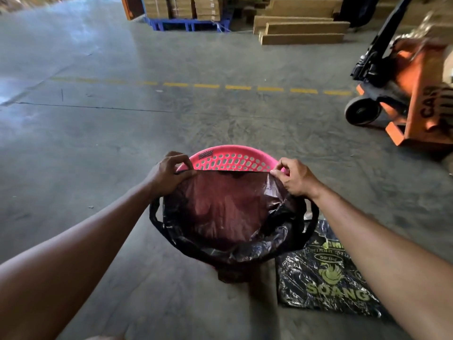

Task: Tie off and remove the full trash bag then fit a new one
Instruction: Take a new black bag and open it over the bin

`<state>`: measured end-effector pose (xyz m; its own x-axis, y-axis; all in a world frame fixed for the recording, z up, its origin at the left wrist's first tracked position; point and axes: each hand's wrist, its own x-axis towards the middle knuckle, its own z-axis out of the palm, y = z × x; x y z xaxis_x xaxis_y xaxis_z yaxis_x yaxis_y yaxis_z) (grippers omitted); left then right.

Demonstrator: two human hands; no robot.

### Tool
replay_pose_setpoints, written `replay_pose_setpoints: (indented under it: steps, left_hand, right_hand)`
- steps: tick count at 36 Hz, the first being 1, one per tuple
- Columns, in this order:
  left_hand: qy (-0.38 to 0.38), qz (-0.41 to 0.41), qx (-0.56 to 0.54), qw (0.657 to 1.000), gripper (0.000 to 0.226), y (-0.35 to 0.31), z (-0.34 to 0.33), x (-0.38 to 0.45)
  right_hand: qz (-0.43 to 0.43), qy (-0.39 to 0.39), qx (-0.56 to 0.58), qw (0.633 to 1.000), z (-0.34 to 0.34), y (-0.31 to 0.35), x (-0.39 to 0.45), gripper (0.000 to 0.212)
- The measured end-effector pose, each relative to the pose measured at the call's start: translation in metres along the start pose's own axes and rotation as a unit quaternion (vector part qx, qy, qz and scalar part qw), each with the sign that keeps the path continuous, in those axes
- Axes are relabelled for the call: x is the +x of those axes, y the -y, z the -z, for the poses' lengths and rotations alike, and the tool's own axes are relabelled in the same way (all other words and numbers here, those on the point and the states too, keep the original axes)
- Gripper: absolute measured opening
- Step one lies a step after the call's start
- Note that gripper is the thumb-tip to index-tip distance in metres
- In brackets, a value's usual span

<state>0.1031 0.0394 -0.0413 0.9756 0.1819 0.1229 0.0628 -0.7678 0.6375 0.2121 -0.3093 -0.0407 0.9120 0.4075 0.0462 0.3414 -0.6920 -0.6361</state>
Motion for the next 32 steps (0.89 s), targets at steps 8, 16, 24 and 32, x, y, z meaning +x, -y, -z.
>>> replay_pose_setpoints:
  steps: [8,16,24,32]
  left_hand:
    - [-0.105,-0.005,-0.023,0.994,0.02,-0.016,0.001,-0.004]
    - [-0.086,-0.007,-0.087,0.992,0.023,-0.012,0.004,0.004]
    - [0.042,0.078,-0.226,0.97,0.028,-0.009,0.009,0.002]
    - [0.104,0.215,-0.301,0.923,0.011,0.011,-0.003,0.001]
  right_hand:
    - [0.08,-0.134,-0.061,0.986,-0.001,0.006,-0.011,0.021]
    - [0.064,-0.131,-0.012,0.989,0.009,0.01,0.0,0.022]
    - [0.022,-0.051,0.024,0.998,0.01,0.009,0.024,0.022]
    - [-0.101,0.055,0.076,0.99,-0.007,-0.018,0.052,0.03]
